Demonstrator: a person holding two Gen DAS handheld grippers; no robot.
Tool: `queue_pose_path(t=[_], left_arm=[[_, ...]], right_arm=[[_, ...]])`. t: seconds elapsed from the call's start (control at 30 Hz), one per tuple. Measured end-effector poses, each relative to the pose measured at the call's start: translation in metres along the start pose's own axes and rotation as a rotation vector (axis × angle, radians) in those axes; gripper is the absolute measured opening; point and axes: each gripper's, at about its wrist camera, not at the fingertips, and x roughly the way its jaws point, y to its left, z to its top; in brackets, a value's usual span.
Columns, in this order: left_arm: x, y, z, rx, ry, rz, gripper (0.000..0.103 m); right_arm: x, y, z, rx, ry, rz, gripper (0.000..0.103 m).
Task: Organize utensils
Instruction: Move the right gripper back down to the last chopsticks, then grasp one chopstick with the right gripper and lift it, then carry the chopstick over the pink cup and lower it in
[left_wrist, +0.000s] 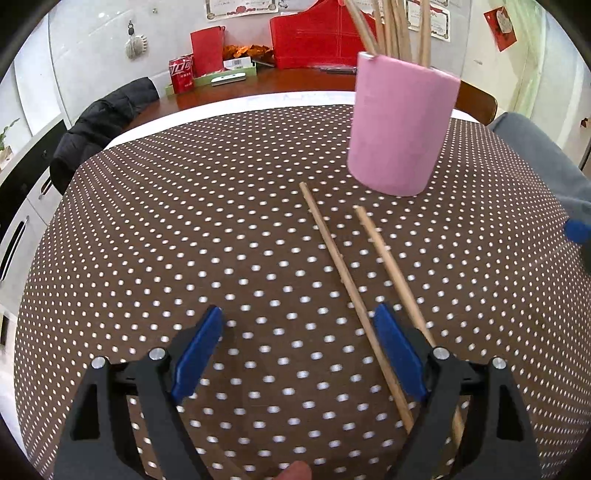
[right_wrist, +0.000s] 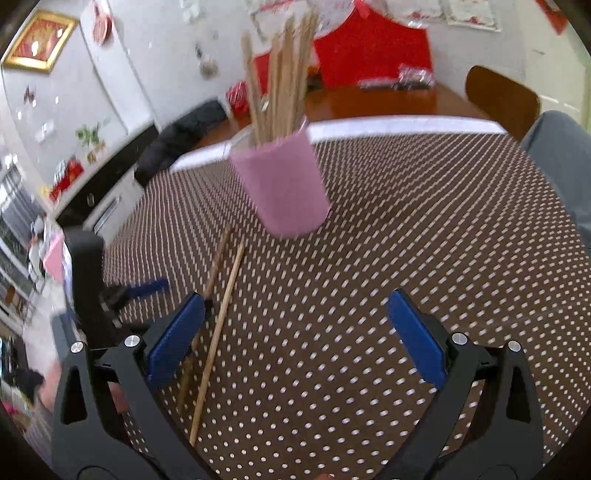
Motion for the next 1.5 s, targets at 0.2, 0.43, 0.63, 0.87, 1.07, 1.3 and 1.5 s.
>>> queue_pose_path(t=[0.2, 0.43, 0.63, 0.87, 1.07, 1.3, 1.5], left_arm=[[-0.003, 0.017, -0.001, 0.019, 0.003, -0.011, 0.083], [-0.003, 0.028, -0.004, 0.010, -0.008, -0.014, 0.083], [0.006, 0.019, 0.008, 0.026, -0.012, -0.027, 0.083], [0.002, 0.009, 0.015, -0.003, -0.002, -0.025, 0.030], [-0.001, 0.018, 0.009, -0.037, -0.003, -0.079, 0.006], [-0.013, 0.029, 0.000, -0.094, -0.038, -0.086, 0.006], [-0.037, 0.030, 0.004, -0.118, -0.112, -0.092, 0.006]], right_arm=[[0.043, 0.037, -0.011, -0.096, 0.130, -0.028, 0.089], [0.077, 0.074, -0.018, -0.251, 0.178, -0.097, 0.049], [0.071, 0.057, -0.016, -0.260, 0.188, -0.163, 0.041], [0.079, 0.064, -0.007, -0.263, 0.190, -0.153, 0.026], [0.089, 0.072, -0.005, -0.290, 0.196, -0.104, 0.006], [0.064, 0.055, -0.012, -0.216, 0.121, 0.008, 0.006], [0.025, 0.044, -0.004, -0.150, -0.024, 0.106, 0.006]])
